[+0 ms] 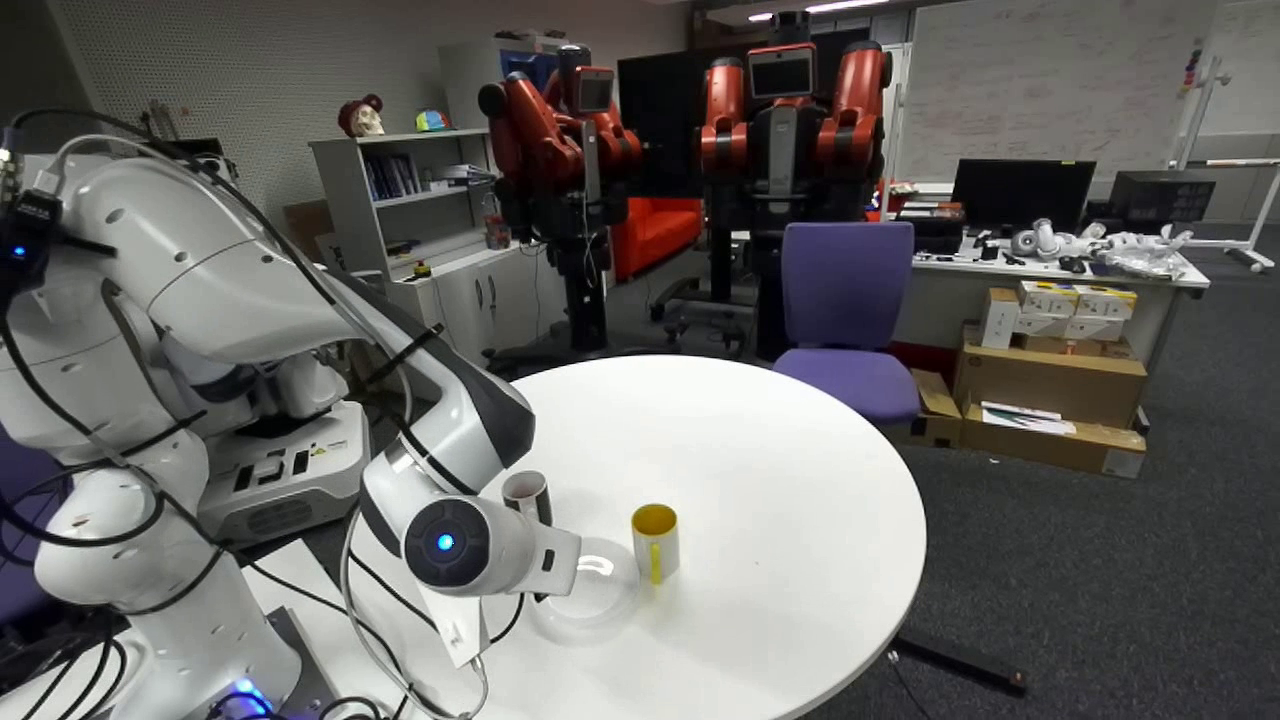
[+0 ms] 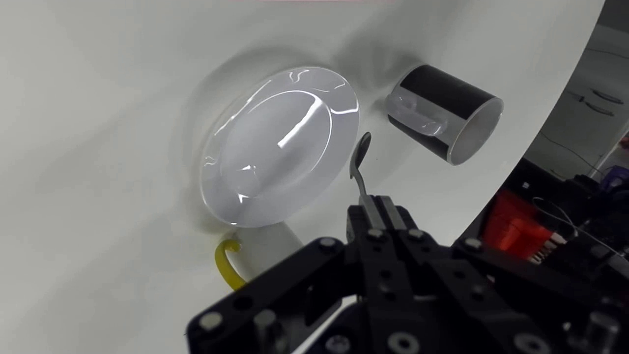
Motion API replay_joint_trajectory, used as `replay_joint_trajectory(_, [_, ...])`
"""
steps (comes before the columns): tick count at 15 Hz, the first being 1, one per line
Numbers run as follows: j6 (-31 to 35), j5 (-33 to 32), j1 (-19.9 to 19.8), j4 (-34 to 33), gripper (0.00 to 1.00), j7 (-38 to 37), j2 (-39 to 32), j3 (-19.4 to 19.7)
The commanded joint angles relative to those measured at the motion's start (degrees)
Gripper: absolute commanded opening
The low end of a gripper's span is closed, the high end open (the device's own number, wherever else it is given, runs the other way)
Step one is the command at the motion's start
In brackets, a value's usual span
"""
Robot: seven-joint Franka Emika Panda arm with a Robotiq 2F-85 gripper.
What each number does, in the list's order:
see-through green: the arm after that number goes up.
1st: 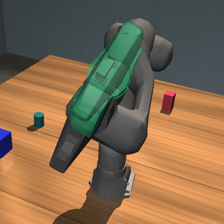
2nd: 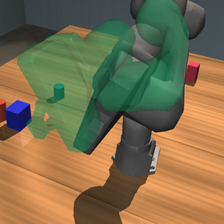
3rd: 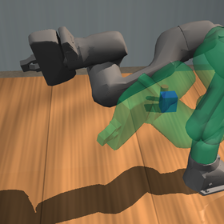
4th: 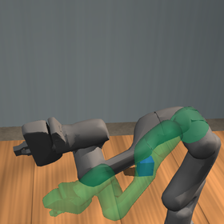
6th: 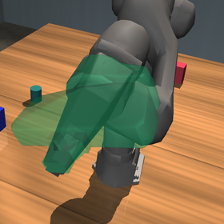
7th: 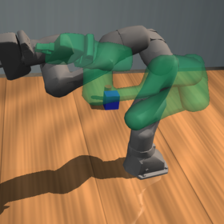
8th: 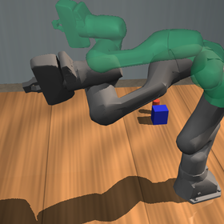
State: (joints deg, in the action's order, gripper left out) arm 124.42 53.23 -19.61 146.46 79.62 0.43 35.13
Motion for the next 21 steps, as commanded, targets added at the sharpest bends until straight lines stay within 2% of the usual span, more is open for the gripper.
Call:
replay_joint_trajectory(1, [-6.44, 3.99, -4.11, -5.98, 0.0, 4.13, -6.78, -1.02])
replay_joint_trajectory(4, [-9.43, 7.02, -5.97, -8.75, 0.0, 5.88, -10.15, -2.57])
replay_joint_trajectory(5, [-5.99, 4.23, -5.67, -5.87, 0.02, 3.44, -7.06, -2.59])
replay_joint_trajectory(14, [-6.79, 5.57, -6.33, -7.98, 0.0, 3.79, -10.43, -4.57])
replay_joint_trajectory(21, [-9.22, 6.78, -9.43, -9.58, 0.0, 4.23, -13.91, -5.81])
